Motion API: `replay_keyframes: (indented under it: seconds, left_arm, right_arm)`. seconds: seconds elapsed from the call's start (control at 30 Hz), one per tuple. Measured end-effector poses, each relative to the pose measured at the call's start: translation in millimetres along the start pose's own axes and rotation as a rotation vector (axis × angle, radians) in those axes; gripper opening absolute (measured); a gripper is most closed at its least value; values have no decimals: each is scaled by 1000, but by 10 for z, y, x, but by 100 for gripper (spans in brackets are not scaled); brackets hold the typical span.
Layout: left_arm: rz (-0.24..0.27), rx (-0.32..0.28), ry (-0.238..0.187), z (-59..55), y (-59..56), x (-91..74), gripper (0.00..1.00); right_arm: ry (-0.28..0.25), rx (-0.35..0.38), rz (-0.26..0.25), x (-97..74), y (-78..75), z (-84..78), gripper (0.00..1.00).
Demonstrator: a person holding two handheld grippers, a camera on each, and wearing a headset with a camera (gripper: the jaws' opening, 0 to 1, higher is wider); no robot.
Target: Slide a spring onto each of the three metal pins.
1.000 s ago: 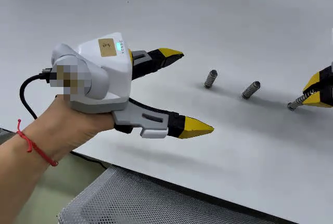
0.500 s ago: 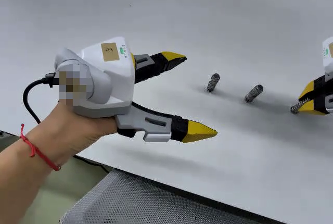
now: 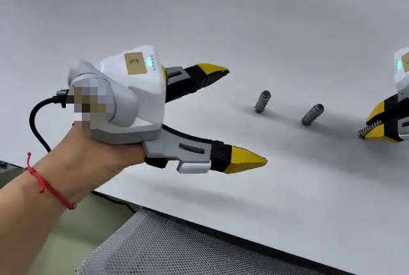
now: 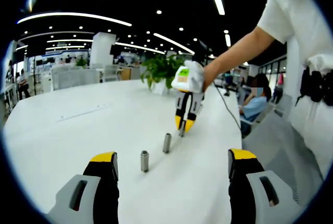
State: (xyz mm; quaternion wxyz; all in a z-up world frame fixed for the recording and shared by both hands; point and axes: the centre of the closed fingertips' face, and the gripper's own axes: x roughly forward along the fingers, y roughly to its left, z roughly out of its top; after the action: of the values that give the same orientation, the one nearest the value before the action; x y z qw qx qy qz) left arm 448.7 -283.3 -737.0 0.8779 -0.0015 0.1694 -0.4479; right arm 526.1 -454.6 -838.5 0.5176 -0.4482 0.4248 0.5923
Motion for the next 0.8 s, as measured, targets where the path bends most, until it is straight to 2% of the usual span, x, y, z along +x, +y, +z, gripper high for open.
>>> replay_keyframes:
  seconds: [0.2,0.37,0.6,0.67,0.73,0.8]
  left_arm:
    - [1,7,8,0,-9,-14,89]
    - [-2,16,19,5,-14,-25,89]
    - [-8,44,47,1,-9,-45,92]
    - [-8,54,55,-3,-2,-57,92]
    - [-4,61,61,-8,9,-71,92]
    - [-3,62,72,-33,16,-84,93]
  right_arm:
    - [-31,16,-11,-73,20,43,20]
    - [-92,55,-41,-187,-8,69,24]
    - [-279,198,-102,-529,22,171,35]
    - [-346,224,-129,-607,-18,134,40]
    - [-397,274,-134,-693,43,96,45]
    - [-439,286,-163,-761,71,49,48]
